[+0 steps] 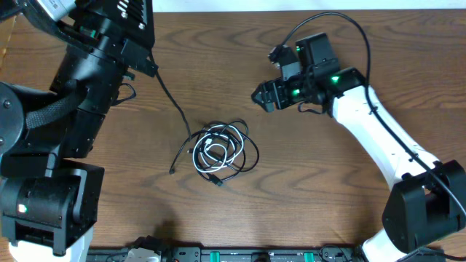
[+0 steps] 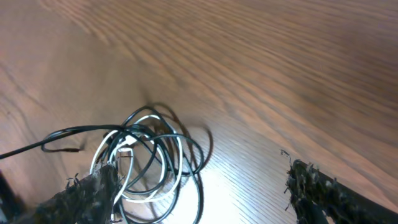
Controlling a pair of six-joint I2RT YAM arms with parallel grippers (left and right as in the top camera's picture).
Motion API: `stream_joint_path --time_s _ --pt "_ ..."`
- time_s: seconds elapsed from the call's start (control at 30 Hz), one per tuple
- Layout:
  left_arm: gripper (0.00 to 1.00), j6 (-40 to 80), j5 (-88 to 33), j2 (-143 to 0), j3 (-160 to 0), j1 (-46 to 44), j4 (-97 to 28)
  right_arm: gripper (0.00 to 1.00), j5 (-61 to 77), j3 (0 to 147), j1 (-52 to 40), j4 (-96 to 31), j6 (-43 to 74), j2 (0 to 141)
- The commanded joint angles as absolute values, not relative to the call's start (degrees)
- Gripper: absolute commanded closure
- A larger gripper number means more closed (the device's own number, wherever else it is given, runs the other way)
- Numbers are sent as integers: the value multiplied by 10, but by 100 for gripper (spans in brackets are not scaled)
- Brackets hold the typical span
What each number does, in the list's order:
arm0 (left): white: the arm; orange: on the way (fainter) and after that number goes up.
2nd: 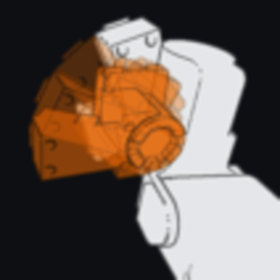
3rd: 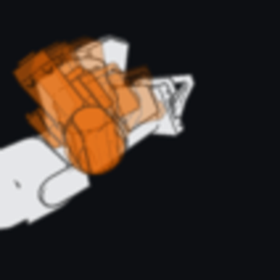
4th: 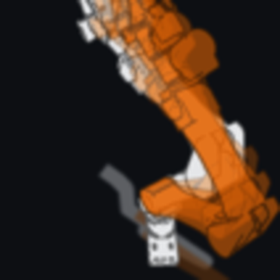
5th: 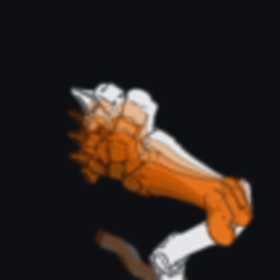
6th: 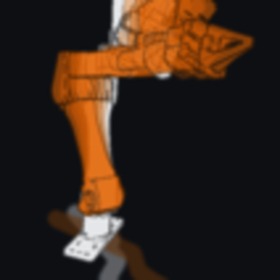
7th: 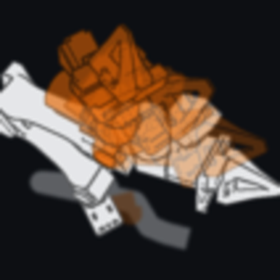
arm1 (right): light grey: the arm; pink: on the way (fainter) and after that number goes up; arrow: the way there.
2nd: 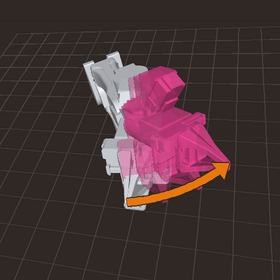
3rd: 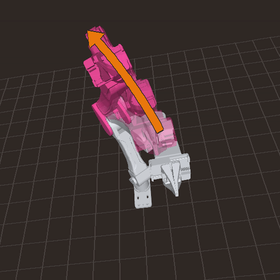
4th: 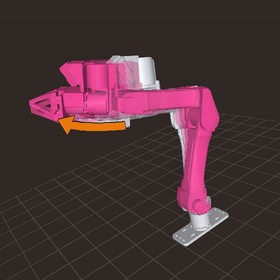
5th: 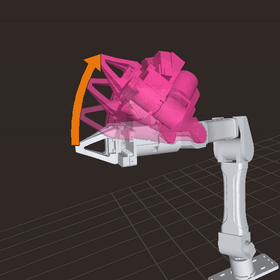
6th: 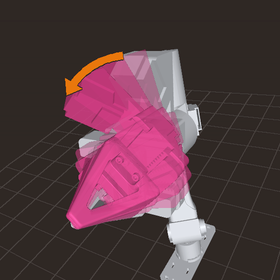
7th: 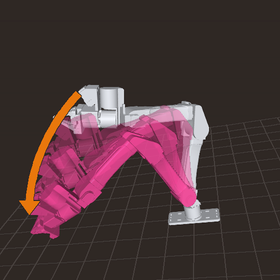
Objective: Untangle cables
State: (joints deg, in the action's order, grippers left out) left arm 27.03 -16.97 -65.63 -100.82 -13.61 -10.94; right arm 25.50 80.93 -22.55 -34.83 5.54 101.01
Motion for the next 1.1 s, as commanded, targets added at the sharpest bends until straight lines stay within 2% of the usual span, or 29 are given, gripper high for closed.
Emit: stream_joint_path --time_s 0.0,0.2,0.47,0.87,1.07 --pt "93 271 -157 -651 -1020 -134 -106 17 254 806 -250 -339 72 1026" --pt "93 266 -149 -651 -1020 -134 -128 25 254 806 -307 -305 122 1073" --pt "93 255 -138 -651 -1020 -132 -139 36 243 806 -383 -233 128 1141" --pt "93 251 -138 -651 -1020 -131 -143 35 225 806 -441 -77 77 1233" --pt "93 244 -138 -651 -1020 -130 -145 43 210 806 -447 -74 75 1234"
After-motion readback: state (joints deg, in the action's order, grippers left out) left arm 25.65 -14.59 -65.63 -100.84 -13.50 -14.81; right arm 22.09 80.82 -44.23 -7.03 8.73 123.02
